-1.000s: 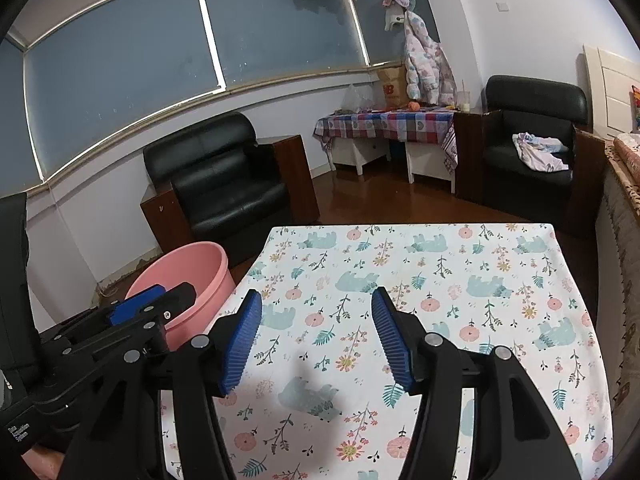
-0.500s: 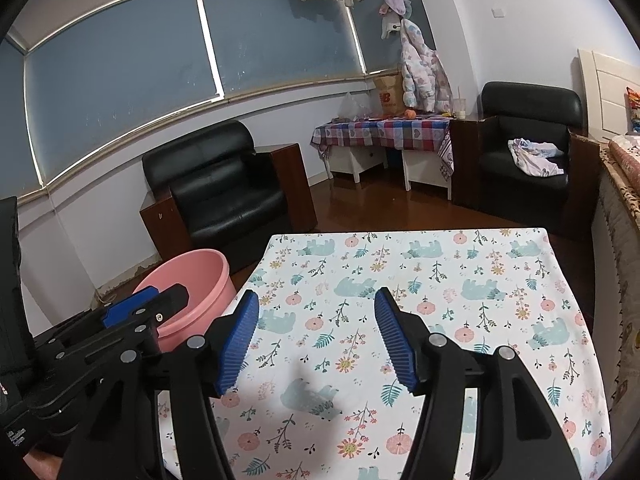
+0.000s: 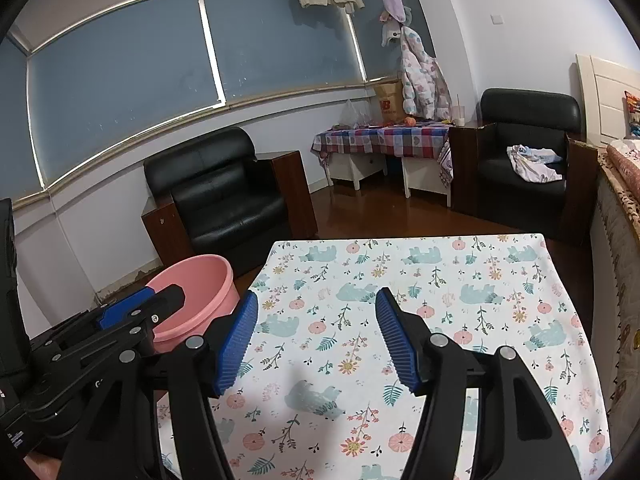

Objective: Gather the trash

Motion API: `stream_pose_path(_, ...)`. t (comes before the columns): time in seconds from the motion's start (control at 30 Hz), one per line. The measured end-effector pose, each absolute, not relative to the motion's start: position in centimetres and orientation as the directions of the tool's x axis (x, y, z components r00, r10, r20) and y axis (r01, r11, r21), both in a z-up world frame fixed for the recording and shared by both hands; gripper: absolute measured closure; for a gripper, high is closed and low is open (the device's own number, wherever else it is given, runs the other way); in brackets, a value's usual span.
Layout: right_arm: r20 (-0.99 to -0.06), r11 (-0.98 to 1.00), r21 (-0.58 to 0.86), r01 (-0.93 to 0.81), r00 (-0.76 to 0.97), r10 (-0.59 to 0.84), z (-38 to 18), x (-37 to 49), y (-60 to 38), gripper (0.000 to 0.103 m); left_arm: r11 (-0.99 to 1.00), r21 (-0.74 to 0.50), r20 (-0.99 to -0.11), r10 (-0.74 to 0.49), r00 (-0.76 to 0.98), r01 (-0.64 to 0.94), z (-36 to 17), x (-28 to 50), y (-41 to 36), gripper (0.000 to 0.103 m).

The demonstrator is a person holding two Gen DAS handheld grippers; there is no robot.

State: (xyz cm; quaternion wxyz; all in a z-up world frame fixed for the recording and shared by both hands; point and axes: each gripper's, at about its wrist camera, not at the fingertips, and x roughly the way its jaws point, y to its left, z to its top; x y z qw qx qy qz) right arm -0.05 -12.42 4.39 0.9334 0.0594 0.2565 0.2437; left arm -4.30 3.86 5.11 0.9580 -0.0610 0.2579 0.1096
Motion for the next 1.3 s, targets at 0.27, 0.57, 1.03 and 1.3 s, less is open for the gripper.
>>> stream_pose_path(0.27, -0.446, 0.875, 0.234, -0.424, 0.753, 0.484, 4.51, -0.19, -12.47, 0.042, 0.969, -0.062, -0.497, 0.177, 0.849, -0.238, 5.48, -4.76, 3.91, 0.067)
stream_pose_path(0.57, -0.439, 0.876, 0.230, -0.425, 0.758, 0.483, 4.85, -0.48, -12.45, 0.042, 0.970, -0.062, -0.491, 0.177, 0.853, -0.237, 5.66, -4.99, 3.84, 0.067)
stream_pose_path(1.03, -0.435, 0.877, 0.229, -0.422, 0.762, 0.480, 5.17, -0.64, -12.54, 0.040, 0.971, -0.055, -0.484, 0.180, 0.856, -0.235, 5.89, -5.15, 3.88, 0.067)
stream_pose_path(1.3, -0.436, 0.882, 0.225, -0.413, 0.767, 0.470, 5.24, -0.58, -12.73, 0.038, 0.975, -0.053, -0.477, 0.163, 0.863, -0.214, 6.04, -5.29, 3.89, 0.067)
